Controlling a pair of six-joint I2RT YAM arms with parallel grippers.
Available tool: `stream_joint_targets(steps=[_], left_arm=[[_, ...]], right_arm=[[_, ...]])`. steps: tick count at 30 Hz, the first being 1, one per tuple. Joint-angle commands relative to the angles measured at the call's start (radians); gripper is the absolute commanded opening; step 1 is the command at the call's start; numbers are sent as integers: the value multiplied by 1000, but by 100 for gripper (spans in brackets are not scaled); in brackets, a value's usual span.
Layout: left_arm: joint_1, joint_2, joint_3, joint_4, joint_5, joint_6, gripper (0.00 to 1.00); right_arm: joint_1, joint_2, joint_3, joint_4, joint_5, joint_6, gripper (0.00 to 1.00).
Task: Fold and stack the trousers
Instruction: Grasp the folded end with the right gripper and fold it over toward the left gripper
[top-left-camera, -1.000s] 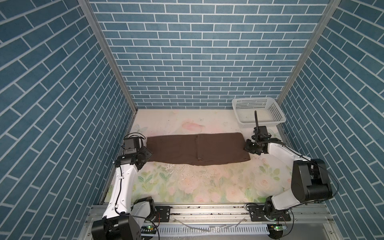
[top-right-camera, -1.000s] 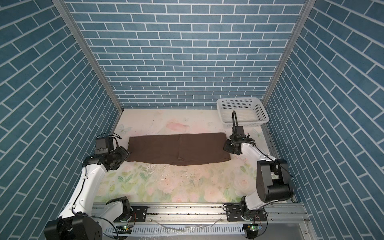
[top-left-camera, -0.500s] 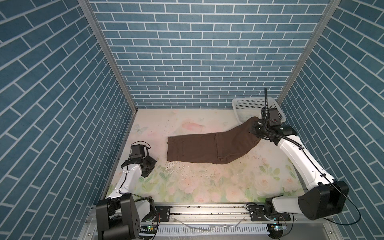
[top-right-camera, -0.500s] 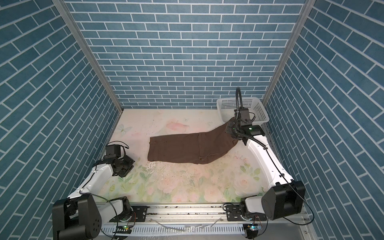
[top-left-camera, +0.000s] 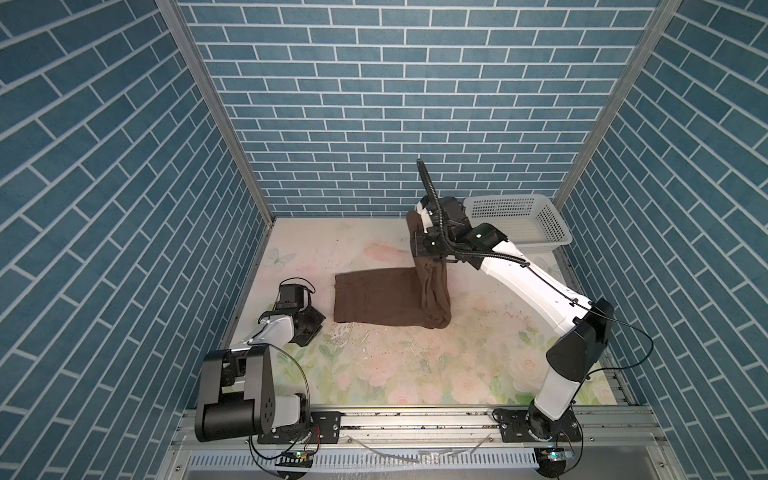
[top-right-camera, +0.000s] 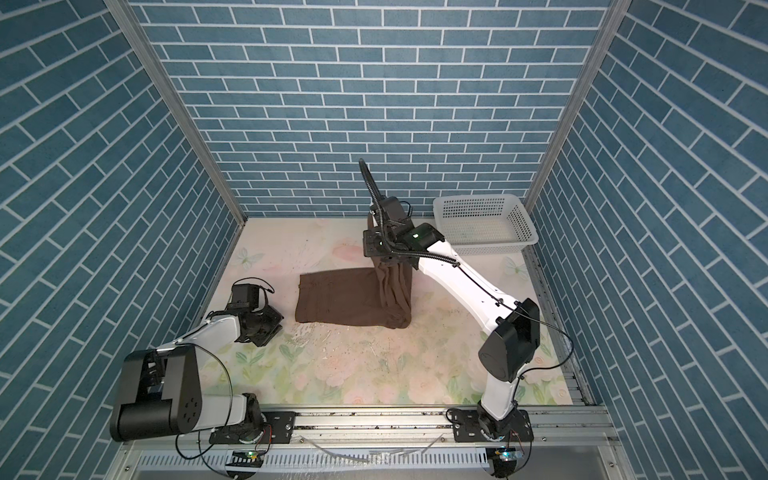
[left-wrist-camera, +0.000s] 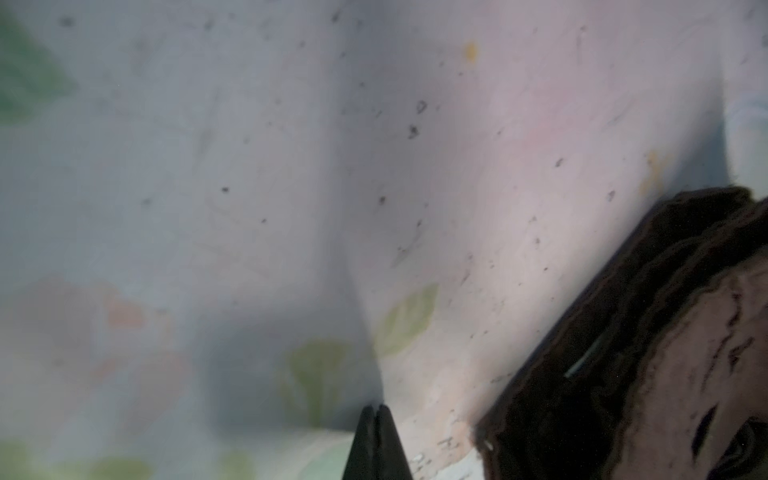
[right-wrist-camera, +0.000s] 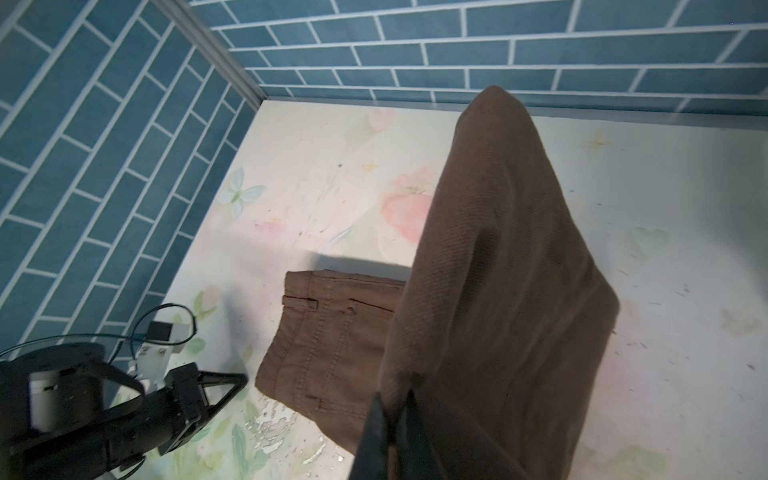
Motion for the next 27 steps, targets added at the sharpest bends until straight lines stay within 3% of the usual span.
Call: stream_joint_targets(steps=[1,6,26,27], left_arm=[[-31,42,13,69,12,-21,0],[-72,82,29,92,16,-36,0],[-84,155,19,148,33,-44,0],[-88,161,17,153,34,-46,0]], right_arm=[[52,51,82,2,-24,17,0],[103,147,114,13,-60,45,0],[253,421,261,21,-197,52,0],[255,433,267,36,-222,41,8]])
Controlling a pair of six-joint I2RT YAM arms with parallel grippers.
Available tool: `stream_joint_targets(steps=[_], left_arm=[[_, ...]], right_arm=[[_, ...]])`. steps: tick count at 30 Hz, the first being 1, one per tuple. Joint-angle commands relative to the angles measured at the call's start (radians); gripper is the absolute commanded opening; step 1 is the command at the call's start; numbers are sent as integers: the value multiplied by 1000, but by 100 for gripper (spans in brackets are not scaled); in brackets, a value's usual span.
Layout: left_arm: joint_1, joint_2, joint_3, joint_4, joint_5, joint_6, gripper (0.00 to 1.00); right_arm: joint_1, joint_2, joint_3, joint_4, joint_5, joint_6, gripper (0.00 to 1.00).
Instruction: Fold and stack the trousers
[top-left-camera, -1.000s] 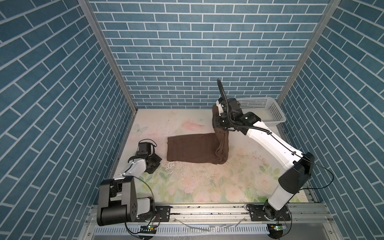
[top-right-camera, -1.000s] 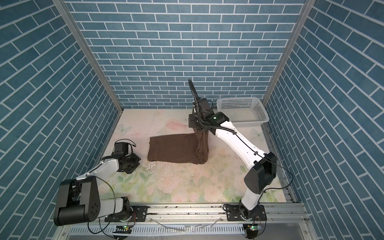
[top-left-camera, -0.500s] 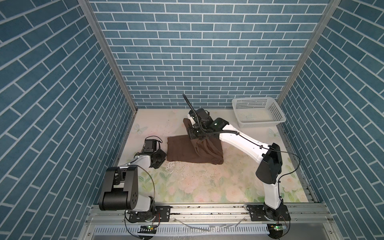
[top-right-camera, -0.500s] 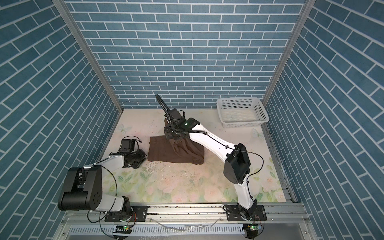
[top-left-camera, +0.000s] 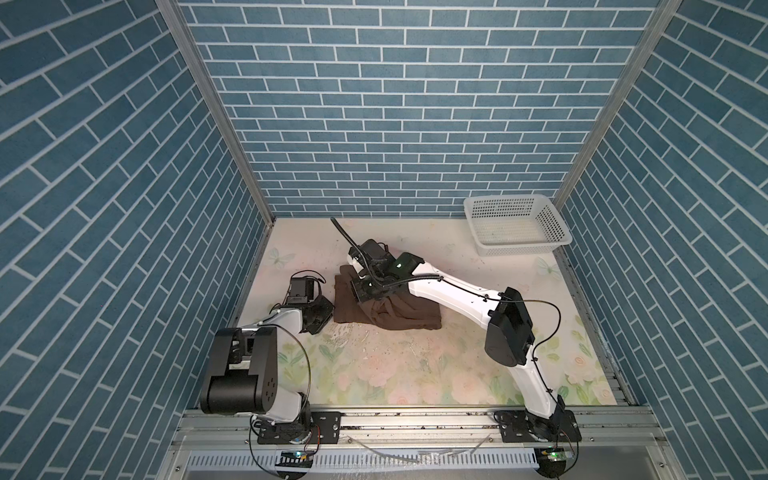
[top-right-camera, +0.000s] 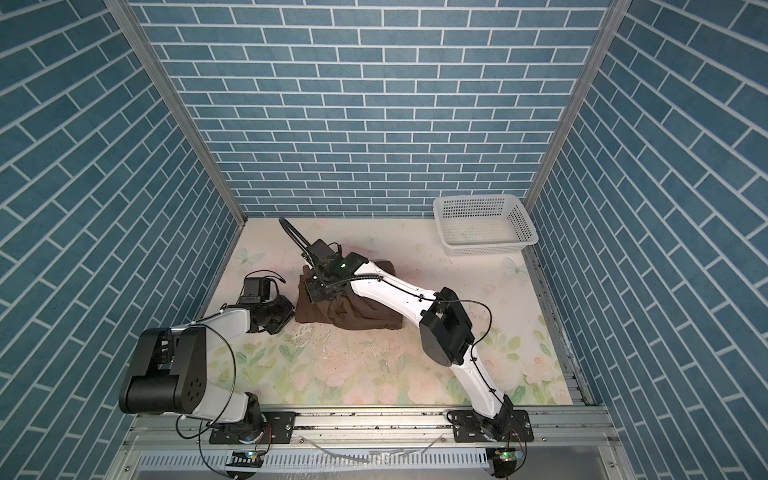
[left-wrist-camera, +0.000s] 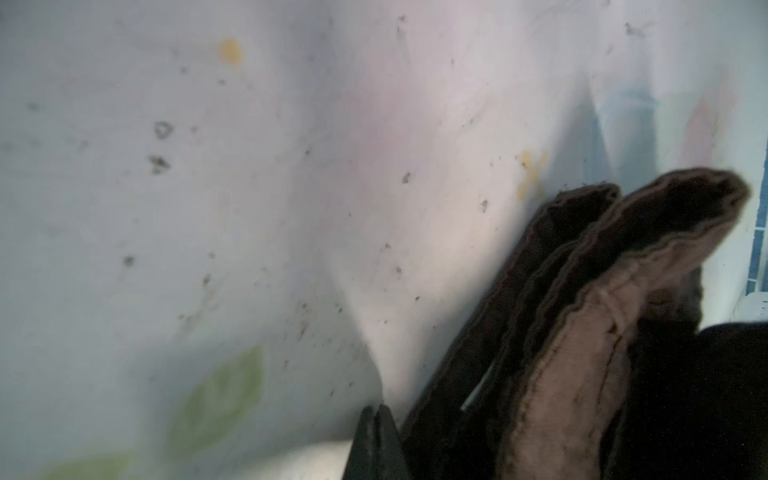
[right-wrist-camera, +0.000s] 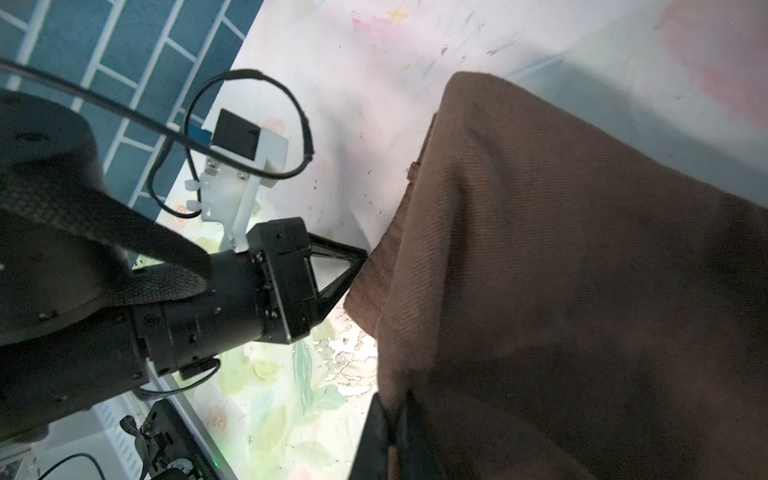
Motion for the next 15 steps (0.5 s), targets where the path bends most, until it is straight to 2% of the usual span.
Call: stream_joint_targets(steps=[1,3,5,8,11,12,15], left_arm=[[-15,50,-17,-30,-8,-6,0],[-16,57,-13,-35,-3,-6,0],[-16,53,-10,-46,-3,-3,0],[-14,21,7,-102,-20,12,0],[-10,-39,28,-179,-52,32,1],[-8,-66,36,-206,-62,36,4],[-8,-158,48,-268,-94,40,24]], right_arm=[[12,49,74,50,-92,-1,23],[13,77,109,30,-112,-18,42],[12,89,131,12,-128,-38,48],[6,52,108,19,-111,-79,51],[-13,-14,32,44,-72,-126,49],[-23,-77,-10,53,-54,-137,48],[-71,-195,-173,100,0,-137,46]])
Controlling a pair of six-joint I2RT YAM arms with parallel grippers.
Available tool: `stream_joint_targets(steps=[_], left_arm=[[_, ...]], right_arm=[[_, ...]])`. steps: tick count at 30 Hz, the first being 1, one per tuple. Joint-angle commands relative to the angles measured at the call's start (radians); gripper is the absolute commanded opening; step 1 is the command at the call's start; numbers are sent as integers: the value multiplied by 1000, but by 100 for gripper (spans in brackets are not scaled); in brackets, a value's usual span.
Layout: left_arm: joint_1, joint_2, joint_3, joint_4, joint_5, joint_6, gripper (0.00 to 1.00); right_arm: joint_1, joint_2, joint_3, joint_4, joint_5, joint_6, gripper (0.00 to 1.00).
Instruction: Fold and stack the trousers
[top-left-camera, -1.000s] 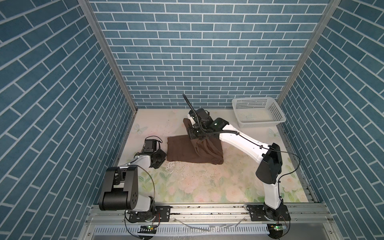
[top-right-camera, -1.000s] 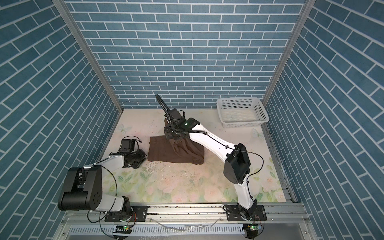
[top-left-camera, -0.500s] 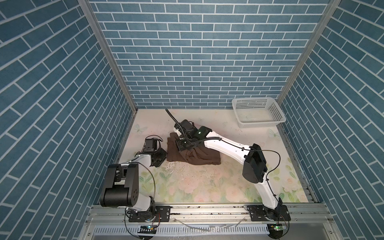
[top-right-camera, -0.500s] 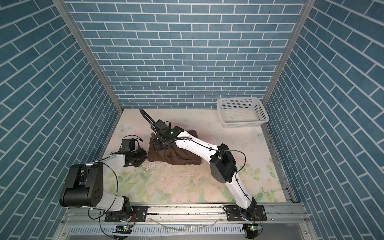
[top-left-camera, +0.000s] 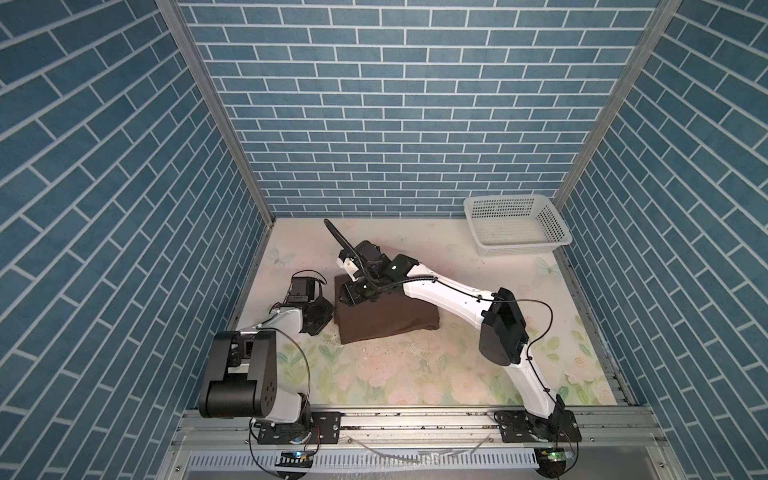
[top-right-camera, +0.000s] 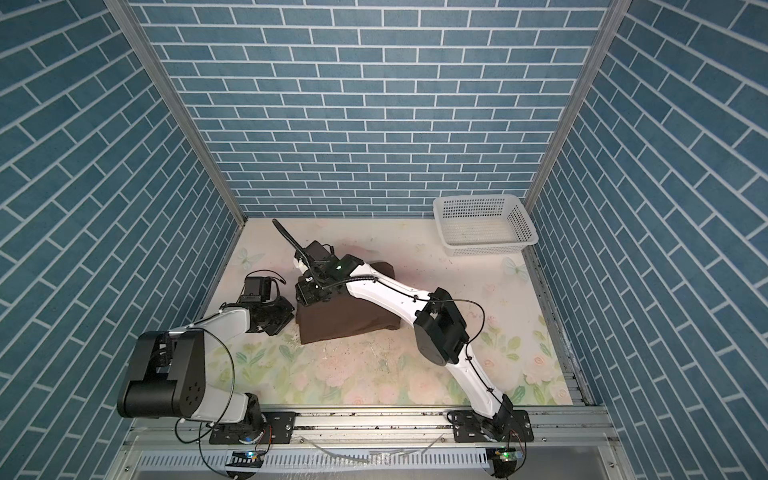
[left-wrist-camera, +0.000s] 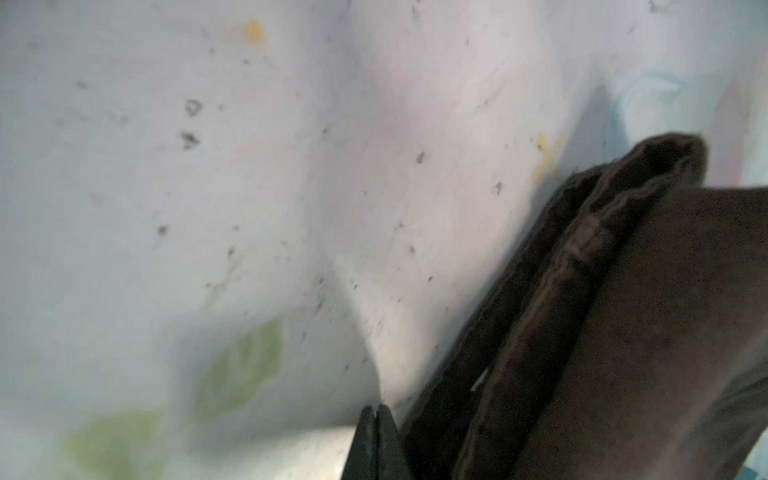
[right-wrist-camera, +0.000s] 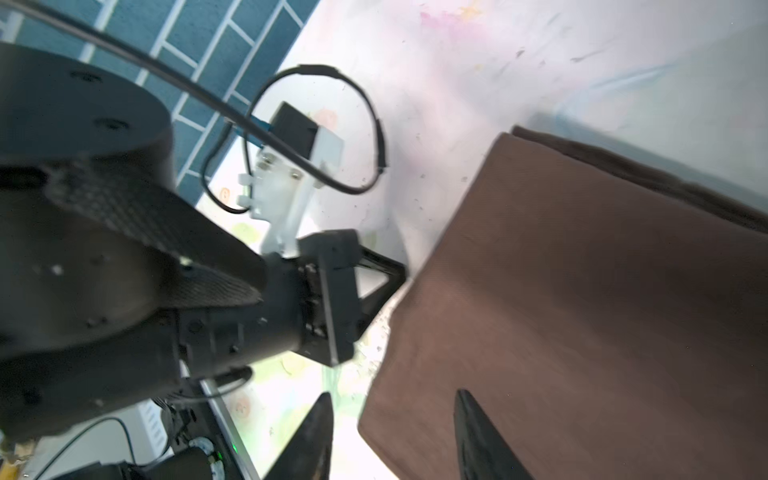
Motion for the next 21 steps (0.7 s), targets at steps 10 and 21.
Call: stream_joint_targets(steps=[10,21], left_arm=[[-12,-111,49,63,0,0,50],[-75,142,175,179,43,-1,37]], right_arm=[[-226,-419,-570,159,72,64,46],[-245,-444,-658,168,73,90,46]])
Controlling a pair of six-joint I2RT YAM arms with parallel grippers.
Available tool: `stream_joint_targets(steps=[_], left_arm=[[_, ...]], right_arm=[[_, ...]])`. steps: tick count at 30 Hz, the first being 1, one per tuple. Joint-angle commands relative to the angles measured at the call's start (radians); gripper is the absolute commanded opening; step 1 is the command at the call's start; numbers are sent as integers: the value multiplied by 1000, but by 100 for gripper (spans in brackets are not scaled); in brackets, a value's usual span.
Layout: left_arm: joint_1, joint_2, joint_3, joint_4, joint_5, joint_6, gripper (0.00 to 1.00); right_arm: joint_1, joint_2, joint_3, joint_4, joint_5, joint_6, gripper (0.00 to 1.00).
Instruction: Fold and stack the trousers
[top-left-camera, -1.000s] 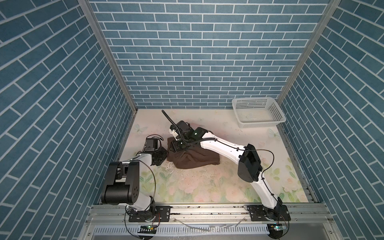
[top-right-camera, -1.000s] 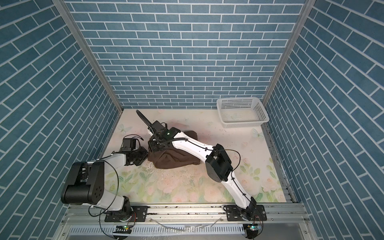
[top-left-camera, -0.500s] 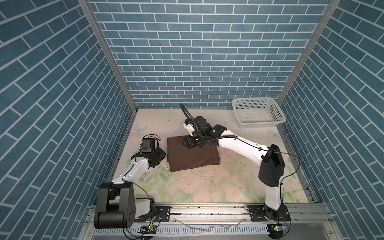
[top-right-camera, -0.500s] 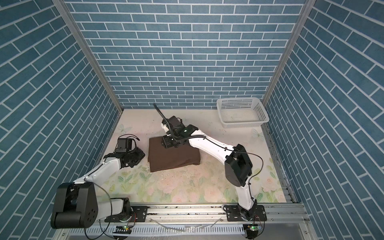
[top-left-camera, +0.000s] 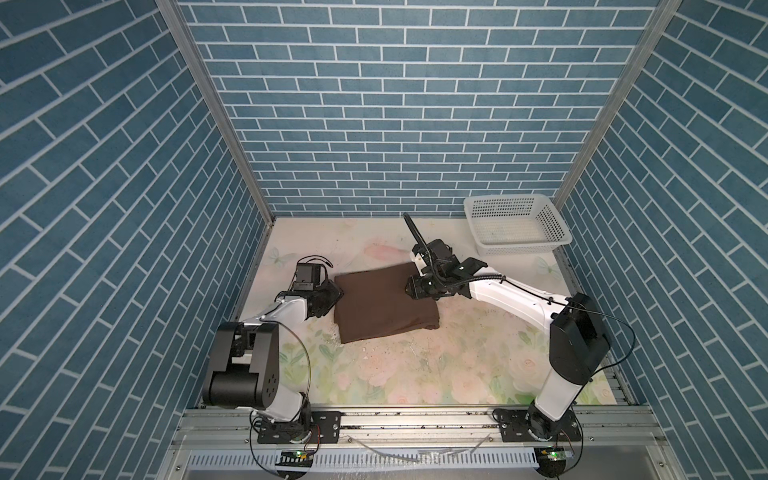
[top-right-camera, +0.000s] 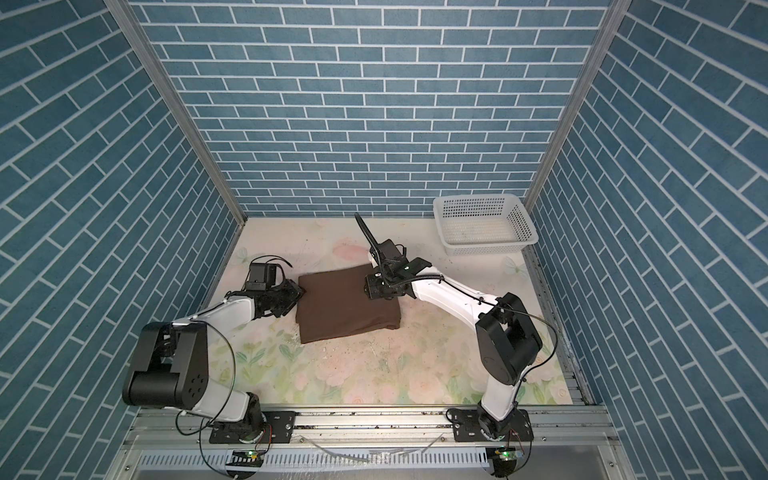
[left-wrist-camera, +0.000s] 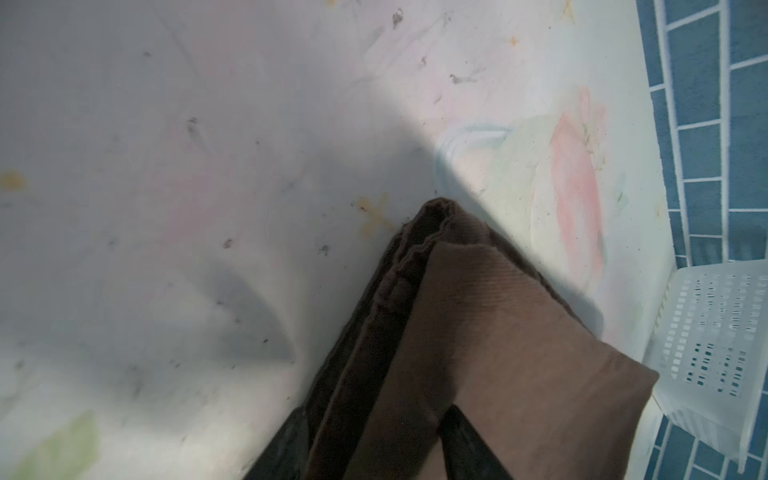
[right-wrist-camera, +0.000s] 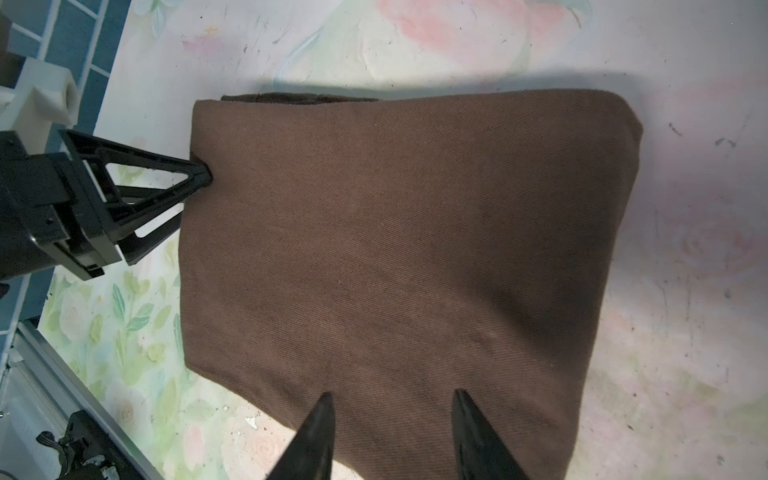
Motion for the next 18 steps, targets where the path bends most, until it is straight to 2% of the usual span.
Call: stream_joint_targets(steps=[1,4,5,12,18], left_arm=[[-15,18,53,22,-1,20,27],[-18,23,100,-40,-22,43,4],[-19,22,115,-56,-26,52,1],[-34,-18,206,-163,-69,100,0],[-46,10,279,-159,-82,148,0]], right_arm=[[-3,-31,-31,20,7,33,46],[-3,-28,-39,24,11,36,46],[-4,-26,-43,26,13,38,46],[-8,-9,-56,33,10,46,46],[-13,-12,-77,43,11,59,45]])
